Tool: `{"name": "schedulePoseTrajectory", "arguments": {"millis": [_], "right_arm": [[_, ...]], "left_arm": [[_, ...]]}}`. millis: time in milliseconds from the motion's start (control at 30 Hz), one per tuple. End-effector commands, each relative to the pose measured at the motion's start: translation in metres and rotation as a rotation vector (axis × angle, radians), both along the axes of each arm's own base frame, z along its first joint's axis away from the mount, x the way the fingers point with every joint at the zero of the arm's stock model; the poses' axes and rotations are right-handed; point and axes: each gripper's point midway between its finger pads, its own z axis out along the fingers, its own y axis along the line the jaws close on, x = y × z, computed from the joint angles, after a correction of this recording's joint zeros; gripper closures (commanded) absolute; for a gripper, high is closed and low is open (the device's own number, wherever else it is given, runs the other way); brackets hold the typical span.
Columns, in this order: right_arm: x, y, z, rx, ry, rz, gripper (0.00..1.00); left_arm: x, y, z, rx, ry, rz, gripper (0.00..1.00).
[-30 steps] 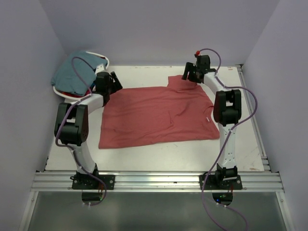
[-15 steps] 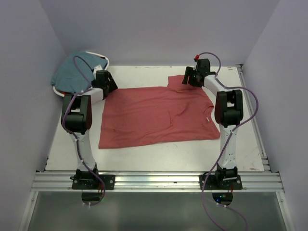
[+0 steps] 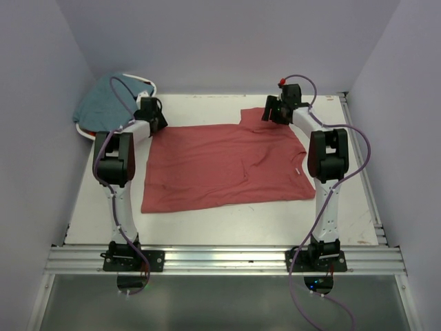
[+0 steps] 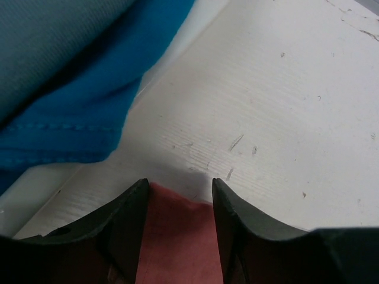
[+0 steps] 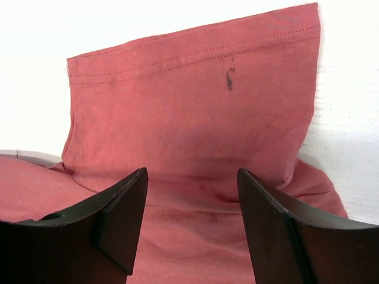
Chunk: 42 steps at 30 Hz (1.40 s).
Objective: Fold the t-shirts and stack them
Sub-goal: Grap the side of the flattened tshirt furthest away from the robot with both arms
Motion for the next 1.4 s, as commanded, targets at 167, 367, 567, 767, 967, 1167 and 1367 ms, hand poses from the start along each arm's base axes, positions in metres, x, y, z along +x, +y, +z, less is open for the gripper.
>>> {"name": "schedulePoseTrajectory", "arguments": {"millis": [167,367,567,767,967,1167,1367], "right_arm": [[0.008,-0.007,0.048,-0.028,-0.094,-0.018,0.36],[0.011,-0.014,0.051,-0.054,-0.099,-0.057,0.4],[0.022,-0.028,0.056,-0.101,-0.12,-0.107,0.43],[0.047,-0.038,0.064,-0.141,-0.167,-0.151,0.29],[0.078,-0.043,0.053,-0.169,-0.173,-0.148,0.23],[0.088,-0.057,0.013,-0.152,-0.143,-0.168,0.22],[0.093,-0.062,-0.01,-0.139,-0.116,-0.16,0.24]], "left_arm": [[-0.042,0.021,-0.01,0.021,0.107,0.107,0.8],[-0.039,0.021,-0.01,0.022,0.103,0.1,1.0],[-0.026,0.015,0.004,0.004,0.045,0.068,1.0],[-0.001,0.008,0.041,-0.008,-0.07,0.021,1.0],[0.018,0.003,0.05,-0.019,-0.089,-0.008,1.0],[0.028,0.0,0.059,-0.019,-0.112,-0.027,1.0],[0.028,0.0,0.059,-0.015,-0.104,-0.032,1.0]]}}
